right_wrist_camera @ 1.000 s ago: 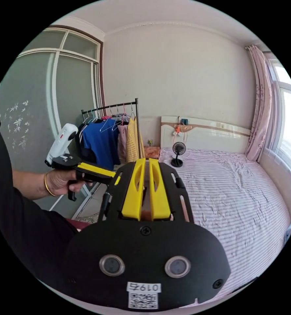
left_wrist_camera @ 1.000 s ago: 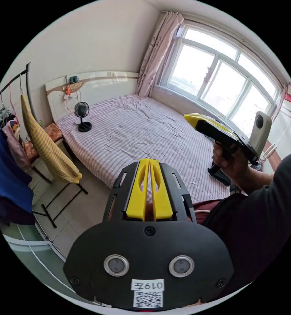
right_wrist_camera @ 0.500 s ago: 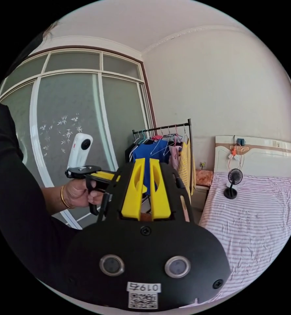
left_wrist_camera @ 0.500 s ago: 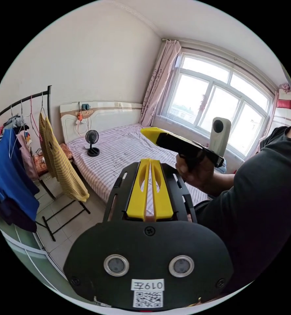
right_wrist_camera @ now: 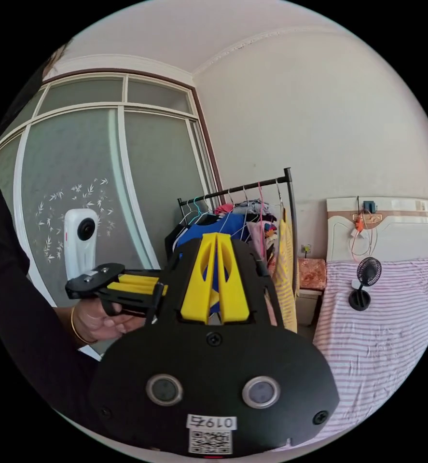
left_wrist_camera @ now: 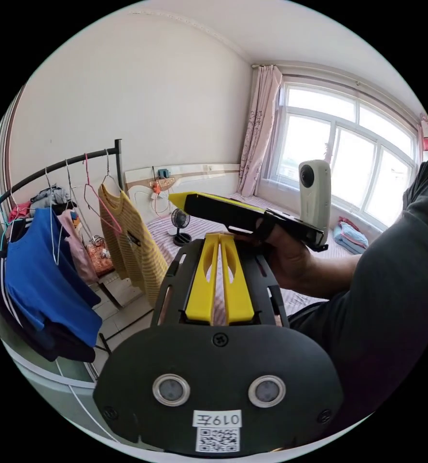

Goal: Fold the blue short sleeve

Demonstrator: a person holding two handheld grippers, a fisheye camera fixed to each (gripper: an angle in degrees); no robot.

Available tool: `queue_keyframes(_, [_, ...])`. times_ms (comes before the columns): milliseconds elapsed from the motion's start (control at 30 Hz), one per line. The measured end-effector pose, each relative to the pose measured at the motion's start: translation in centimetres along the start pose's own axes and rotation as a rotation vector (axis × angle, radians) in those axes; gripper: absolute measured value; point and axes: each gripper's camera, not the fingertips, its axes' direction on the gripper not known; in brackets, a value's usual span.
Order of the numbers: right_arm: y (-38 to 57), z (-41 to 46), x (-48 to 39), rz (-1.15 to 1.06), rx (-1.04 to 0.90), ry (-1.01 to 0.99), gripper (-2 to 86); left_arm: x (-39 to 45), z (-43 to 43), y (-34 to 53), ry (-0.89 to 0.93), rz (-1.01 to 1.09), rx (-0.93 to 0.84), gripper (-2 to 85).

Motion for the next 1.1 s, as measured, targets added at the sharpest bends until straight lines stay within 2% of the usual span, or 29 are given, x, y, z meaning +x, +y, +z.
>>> queue_keyframes(133, [-6.1, 6.3, -2.0, 0.021, -0.050, -0.079, -0.7, -7.0, -0.7, 0.2, -0.133, -0.008, 0.011, 0.9])
queue_keyframes(200, [-8.8, 8.3, -2.9, 0.004, -0.074, -0.146, -0.7, -11.5, -1.2, 1.1, -0.168, -0.081, 0.045, 1.0])
queue_keyframes(300, [-12.2, 11.1, -4.6, -0.019, -0.117, -0.199, -0.7, -17.0, -1.0, 2.2, -0.155, -0.137, 0.018, 1.1])
queue_keyframes(467, [-16.0, 14.9, -7.8, -0.040, -0.295, -0.400, -0.9, -21.4, 1.2, 3.3, -0.046, 0.005, -0.109, 1.3])
queue_keyframes(600, [-18.7, 14.5, -10.6, -0.072, -0.269, -0.360, -0.9, -26.1, 1.7, 4.8, -0.008, -0.069, -0.052, 1.3])
queue_keyframes(733, [-22.3, 13.3, -12.3, -0.088, -0.232, -0.314, -0.6, -29.5, 1.7, 5.0, -0.001, -0.053, -0.041, 1.4])
queue_keyframes(833, [-25.4, 11.9, -13.3, -0.115, -0.174, -0.227, 0.1, -33.3, 0.0, 5.2, -0.141, -0.068, -0.014, 2.1])
queue_keyframes(933, [-28.3, 10.4, -13.7, -0.109, -0.127, -0.181, 2.6, -38.6, -3.0, 5.4, -0.359, -0.104, 0.011, 4.1])
queue_keyframes(1000, [-29.9, 9.4, -14.2, -0.110, -0.088, -0.166, 5.5, -43.6, -5.5, 5.6, -0.508, -0.157, 0.034, 5.6])
queue_keyframes(1100, [-32.6, 8.7, -15.7, -0.126, -0.104, -0.197, 8.5, -49.7, -6.9, 5.0, -0.620, -0.197, 0.003, 6.4])
